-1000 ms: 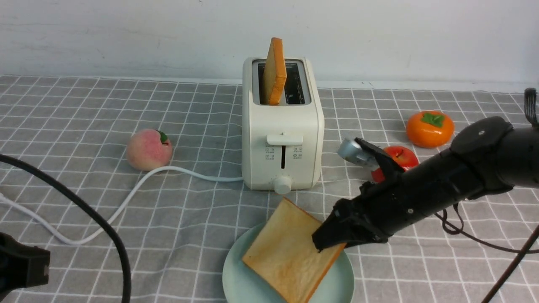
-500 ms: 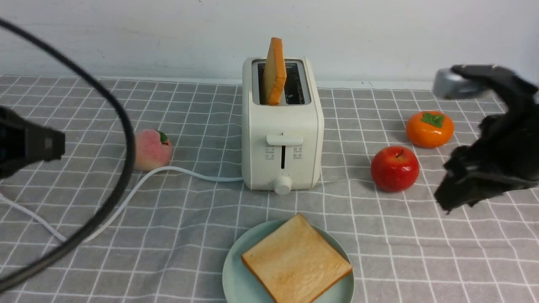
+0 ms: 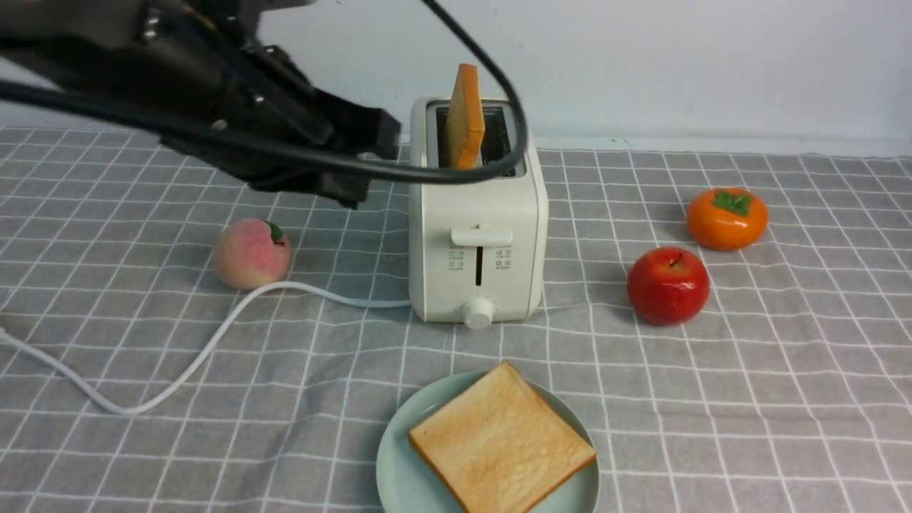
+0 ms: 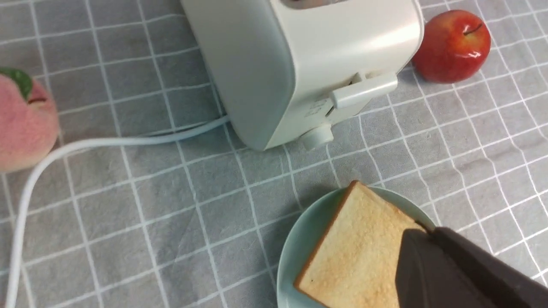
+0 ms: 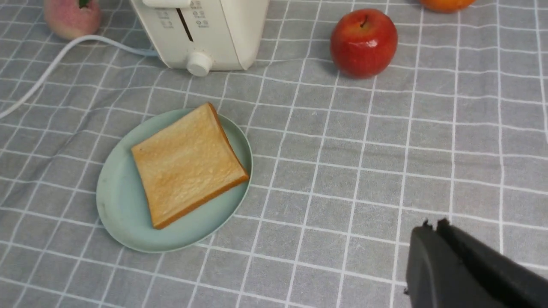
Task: Take toasted bread from bread machine on grey coffee table place on plate.
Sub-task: 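Reach for a toast slice standing in the toaster with the left gripper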
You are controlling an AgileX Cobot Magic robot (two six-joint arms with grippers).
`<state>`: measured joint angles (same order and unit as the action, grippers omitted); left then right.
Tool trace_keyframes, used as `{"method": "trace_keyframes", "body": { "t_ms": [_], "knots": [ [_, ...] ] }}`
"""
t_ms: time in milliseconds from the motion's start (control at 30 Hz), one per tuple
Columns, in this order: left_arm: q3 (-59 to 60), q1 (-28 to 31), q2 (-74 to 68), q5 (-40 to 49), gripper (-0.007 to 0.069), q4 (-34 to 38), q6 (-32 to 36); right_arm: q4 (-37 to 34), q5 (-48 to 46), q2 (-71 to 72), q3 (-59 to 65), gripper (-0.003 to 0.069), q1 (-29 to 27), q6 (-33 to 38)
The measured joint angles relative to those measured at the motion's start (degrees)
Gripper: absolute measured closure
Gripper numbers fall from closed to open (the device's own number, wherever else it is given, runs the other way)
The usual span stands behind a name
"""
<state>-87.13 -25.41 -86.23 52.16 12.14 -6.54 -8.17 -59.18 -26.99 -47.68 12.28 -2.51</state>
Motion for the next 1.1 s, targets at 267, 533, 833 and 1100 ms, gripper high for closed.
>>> {"method": "trace_keyframes", "body": {
  "t_ms": [267,533,833,1100],
  "knots": [
    [-20.1,-2.5,-14.7,2.4,0.062,-6.4,-9.1,0.1,3.1,12.9,12.0,0.0667,0.0,-3.7],
    [-32.9,-2.5,-26.9,-0.3,0.0339,-9.4,-10.1,0.2,2.1,13.2,13.1,0.0662,0.0,-4.3],
    [-34.6,-2.5,-36.5,-11.0,0.0155,-15.8,-10.4,0.9,2.1,13.2,13.1,0.0659,0.0,-4.5],
    [-34.6,-3.4,-35.1,-6.9,0.055,-29.7,-19.1,1.9,1.1,13.2,13.1,0.0656,0.0,-4.5]
  ]
}}
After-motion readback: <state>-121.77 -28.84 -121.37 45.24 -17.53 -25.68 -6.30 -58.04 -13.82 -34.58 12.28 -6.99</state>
